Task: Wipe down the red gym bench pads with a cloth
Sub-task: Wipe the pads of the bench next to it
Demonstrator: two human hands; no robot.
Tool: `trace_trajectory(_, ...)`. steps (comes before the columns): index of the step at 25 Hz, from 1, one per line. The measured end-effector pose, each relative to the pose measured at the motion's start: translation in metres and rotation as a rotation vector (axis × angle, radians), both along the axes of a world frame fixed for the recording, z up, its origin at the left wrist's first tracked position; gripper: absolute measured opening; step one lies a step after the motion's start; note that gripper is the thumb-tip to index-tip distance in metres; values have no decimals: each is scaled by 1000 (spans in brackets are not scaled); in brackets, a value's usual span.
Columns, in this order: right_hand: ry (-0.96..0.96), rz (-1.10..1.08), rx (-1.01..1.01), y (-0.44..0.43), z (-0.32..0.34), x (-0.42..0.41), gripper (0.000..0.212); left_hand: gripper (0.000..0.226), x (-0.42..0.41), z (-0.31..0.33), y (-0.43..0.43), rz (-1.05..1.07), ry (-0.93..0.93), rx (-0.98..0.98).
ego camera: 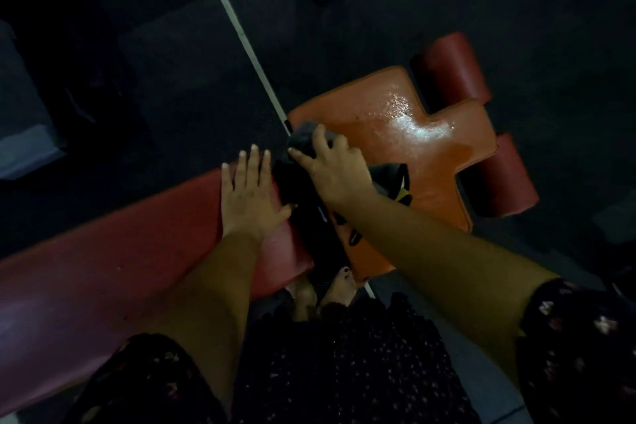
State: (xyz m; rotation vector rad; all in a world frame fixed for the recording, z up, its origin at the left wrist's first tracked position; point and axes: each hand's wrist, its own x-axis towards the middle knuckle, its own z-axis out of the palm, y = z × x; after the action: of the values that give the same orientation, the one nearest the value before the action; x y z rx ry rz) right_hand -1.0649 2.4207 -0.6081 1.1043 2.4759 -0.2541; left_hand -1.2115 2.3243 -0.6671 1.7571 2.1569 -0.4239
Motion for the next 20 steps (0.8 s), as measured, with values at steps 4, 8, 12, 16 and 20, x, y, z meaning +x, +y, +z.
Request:
trace_trajectory(4,43,-213,37,28,3,19,59,106,6,0,-5,-4,3,-14)
trace_trajectory(8,77,-587,84,69,6,94,65,104,3,8,-2,5,-14,-33)
trace_trajectory(12,41,-745,93,105,3,132,64,96,-6,14,4,-51,-83,5)
trace_trajectory(16,9,-633,108,86,6,56,61,91,-27,15,3,-213,-52,-36)
trace_trajectory(20,-38,-177,88,36,6,-11,54,91,-31,18,4,-253,-52,-70)
